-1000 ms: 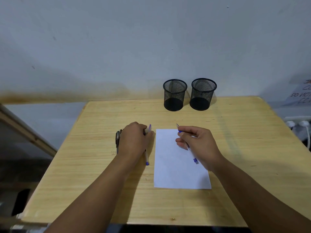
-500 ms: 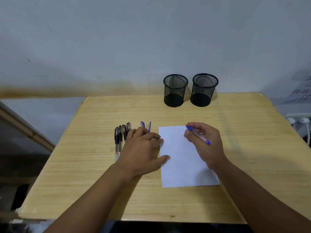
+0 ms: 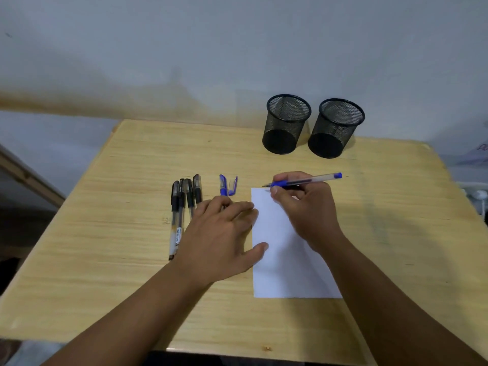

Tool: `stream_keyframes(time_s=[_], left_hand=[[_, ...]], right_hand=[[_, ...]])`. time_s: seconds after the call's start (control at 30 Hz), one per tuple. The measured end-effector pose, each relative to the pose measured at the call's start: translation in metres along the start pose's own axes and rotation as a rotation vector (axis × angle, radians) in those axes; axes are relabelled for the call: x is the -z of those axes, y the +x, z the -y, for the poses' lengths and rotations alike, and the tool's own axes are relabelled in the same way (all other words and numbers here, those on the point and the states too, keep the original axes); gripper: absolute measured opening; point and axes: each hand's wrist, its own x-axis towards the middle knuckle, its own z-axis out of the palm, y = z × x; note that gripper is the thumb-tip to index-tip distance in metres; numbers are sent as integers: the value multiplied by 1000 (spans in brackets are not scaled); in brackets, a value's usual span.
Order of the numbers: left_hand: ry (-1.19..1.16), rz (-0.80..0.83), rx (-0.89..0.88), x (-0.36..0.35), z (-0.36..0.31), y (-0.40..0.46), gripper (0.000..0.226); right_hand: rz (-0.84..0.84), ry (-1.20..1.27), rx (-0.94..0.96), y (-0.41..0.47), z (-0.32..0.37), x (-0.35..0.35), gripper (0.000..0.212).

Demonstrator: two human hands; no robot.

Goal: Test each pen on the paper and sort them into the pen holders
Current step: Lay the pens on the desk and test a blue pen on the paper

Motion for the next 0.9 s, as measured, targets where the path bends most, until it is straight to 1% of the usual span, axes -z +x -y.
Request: stream_keyframes(time_s=[0.2, 0.43, 0.63, 0.9], left_hand=[[-15, -3, -1, 1, 1, 0, 61], [-56, -49, -23, -3, 4, 2, 62], [-81, -6, 12, -3, 3, 4, 63], [-90, -12, 15, -1, 5, 2, 62]], right_hand=[[38, -73, -2, 14, -4, -19, 11], [7, -101, -6, 23, -12, -26, 9], [-2, -120, 2, 25, -15, -28, 8], [-5, -162, 12, 24, -16, -31, 8]])
